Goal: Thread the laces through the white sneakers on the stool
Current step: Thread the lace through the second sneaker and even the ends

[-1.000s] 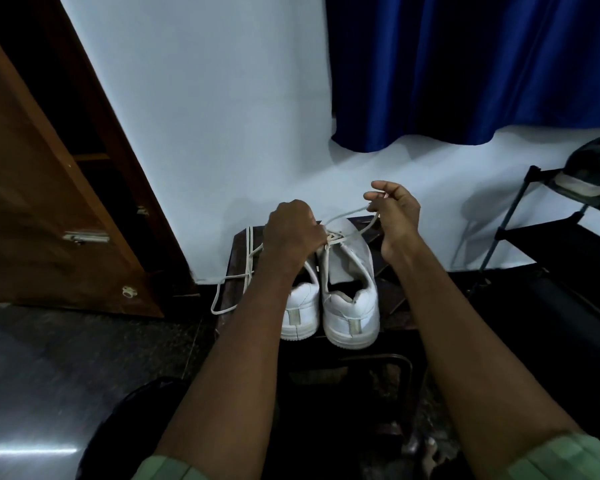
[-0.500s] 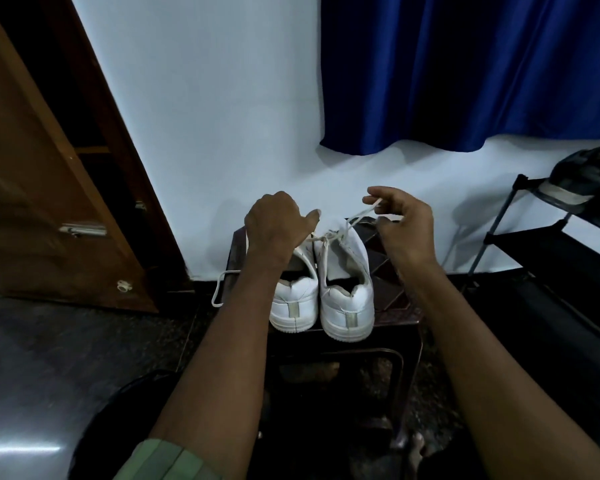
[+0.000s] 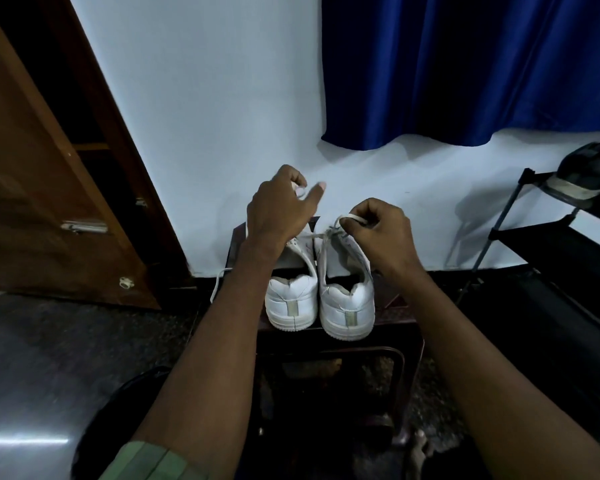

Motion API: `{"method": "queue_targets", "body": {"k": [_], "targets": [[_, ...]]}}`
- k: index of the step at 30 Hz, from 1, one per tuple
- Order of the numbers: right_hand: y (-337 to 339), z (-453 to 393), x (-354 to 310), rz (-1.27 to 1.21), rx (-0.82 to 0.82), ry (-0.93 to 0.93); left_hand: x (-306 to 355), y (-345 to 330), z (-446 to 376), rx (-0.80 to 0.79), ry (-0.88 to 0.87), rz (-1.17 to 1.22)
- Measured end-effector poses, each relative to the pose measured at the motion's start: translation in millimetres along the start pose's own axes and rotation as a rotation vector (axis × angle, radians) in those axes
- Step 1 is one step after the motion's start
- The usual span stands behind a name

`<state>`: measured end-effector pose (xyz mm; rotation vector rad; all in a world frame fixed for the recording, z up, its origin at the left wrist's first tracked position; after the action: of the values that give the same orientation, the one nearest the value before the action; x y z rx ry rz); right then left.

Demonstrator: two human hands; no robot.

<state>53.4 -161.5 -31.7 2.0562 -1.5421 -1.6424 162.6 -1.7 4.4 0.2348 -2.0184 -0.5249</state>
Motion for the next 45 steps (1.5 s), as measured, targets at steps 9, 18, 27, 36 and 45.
{"method": "queue_targets", "body": {"k": [9,18,27,36,45], "targets": [[3.1,-2.4,5.4,-0.164,0.07,-0.139,-9.1,6.0,-3.2,-0.089,-0.133,-0.368],[-11.0,-1.9,2.4,-0.354,-0.043,-0.227,-12.5,-3.4,1.8,-0.192,-0.059,-0.322],[-18.7,2.1,4.0,-0.032,-0.1,-0.082,2.3,5.4,3.5,0.046,0.343,0.879],[-24.9,-0.8,8.7,0.166,-0.182,0.023,-12.8,6.1,6.2,-0.26,-0.048,-0.359],[-19.1,-2.3,19.7,0.076,-0.123,-0.22,-7.2,7.0,8.1,-0.184,-0.001,-0.137]]}}
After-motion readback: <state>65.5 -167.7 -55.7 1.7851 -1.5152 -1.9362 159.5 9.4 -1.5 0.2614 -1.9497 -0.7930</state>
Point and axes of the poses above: each hand's wrist, its own z-axis away from the middle knuckle, its own y-axis out of the back of the hand, x = y × z, the point moved 3 cm from there along -z, towards the middle knuckle, and after that the axes turned 15 degrees about z, right-handed, at the moved point
